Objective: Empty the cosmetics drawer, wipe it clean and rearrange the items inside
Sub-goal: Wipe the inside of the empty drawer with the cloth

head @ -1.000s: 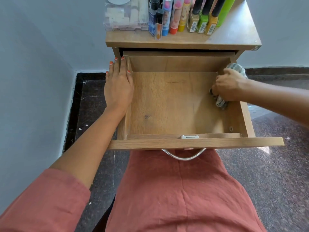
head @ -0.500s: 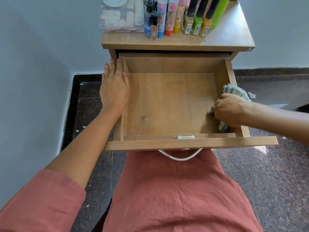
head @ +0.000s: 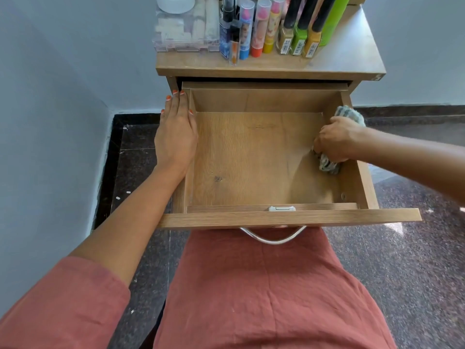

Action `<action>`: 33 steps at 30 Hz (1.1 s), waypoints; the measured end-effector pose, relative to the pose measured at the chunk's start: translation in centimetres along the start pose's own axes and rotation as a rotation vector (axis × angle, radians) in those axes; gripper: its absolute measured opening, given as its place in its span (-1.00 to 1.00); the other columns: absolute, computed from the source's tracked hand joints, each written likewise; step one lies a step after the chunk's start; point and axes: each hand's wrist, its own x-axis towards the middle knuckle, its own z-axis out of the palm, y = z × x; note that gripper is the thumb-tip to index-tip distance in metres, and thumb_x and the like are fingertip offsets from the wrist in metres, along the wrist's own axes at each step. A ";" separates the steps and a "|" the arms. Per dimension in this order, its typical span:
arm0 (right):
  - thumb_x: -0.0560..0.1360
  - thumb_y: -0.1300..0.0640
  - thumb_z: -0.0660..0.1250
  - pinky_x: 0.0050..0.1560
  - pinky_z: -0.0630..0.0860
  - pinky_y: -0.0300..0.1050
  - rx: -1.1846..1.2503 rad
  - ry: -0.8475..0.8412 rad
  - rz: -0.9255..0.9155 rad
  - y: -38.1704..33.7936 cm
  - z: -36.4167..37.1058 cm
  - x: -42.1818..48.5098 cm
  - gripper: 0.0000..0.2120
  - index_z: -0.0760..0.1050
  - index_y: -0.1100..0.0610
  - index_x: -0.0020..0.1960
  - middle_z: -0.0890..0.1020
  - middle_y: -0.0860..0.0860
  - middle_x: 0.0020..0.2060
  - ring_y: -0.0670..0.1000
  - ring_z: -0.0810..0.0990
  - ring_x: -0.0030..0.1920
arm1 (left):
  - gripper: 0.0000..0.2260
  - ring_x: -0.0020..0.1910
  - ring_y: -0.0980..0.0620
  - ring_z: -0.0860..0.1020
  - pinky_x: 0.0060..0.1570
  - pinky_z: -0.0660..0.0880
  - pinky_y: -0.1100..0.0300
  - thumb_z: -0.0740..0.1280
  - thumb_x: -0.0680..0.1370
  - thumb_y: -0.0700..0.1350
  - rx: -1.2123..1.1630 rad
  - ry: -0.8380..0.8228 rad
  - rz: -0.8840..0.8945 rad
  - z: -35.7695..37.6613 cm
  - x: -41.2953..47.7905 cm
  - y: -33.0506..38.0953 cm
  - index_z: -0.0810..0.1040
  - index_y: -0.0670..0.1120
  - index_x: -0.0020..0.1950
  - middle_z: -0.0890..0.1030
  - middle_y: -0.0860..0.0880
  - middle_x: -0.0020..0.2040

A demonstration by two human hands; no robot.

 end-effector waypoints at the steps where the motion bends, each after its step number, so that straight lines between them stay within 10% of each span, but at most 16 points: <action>1: 0.57 0.08 0.14 0.35 0.25 -0.10 -0.010 0.019 0.028 0.6 -0.1 0.6 -0.70 0.40 0.05 0.29 0.47 -0.03 0.29 0.00 0.38 0.35 | -0.60 0.51 -0.02 0.05 0.48 0.01 0.12 -0.07 0.65 -0.16 0.002 -0.001 0.004 0.0 0.0 -0.1 0.09 -0.18 0.49 0.12 -0.14 0.52; 15: 0.55 0.16 0.17 0.20 0.31 -0.06 0.075 0.446 0.190 2.0 2.6 3.2 -0.75 0.46 0.06 0.20 0.51 -0.04 0.21 0.03 0.43 0.26 | -0.61 0.51 -0.02 0.06 0.48 0.05 0.11 -0.06 0.65 -0.16 -0.004 0.005 0.005 0.1 0.0 -0.1 0.12 -0.18 0.49 0.14 -0.14 0.51; 25: 0.38 0.44 0.31 0.24 0.27 0.37 0.840 0.631 0.302 -3.0 5.7 -4.1 -0.63 0.53 0.27 0.17 0.46 0.28 0.20 0.35 0.35 0.25 | -0.60 0.51 -0.03 0.06 0.48 0.05 0.11 -0.06 0.65 -0.16 -0.017 0.002 -0.004 0.0 -0.1 0.0 0.10 -0.18 0.49 0.13 -0.13 0.52; 33: 0.44 0.38 0.29 0.31 0.27 0.21 1.232 0.711 0.468 -5.0 6.9 -5.8 -0.53 0.39 0.18 0.34 0.17 0.28 0.39 0.26 0.14 0.37 | -0.60 0.51 -0.02 0.05 0.49 0.07 0.09 -0.05 0.65 -0.16 -0.021 -0.003 -0.008 0.0 -0.2 0.1 0.10 -0.18 0.49 0.12 -0.13 0.52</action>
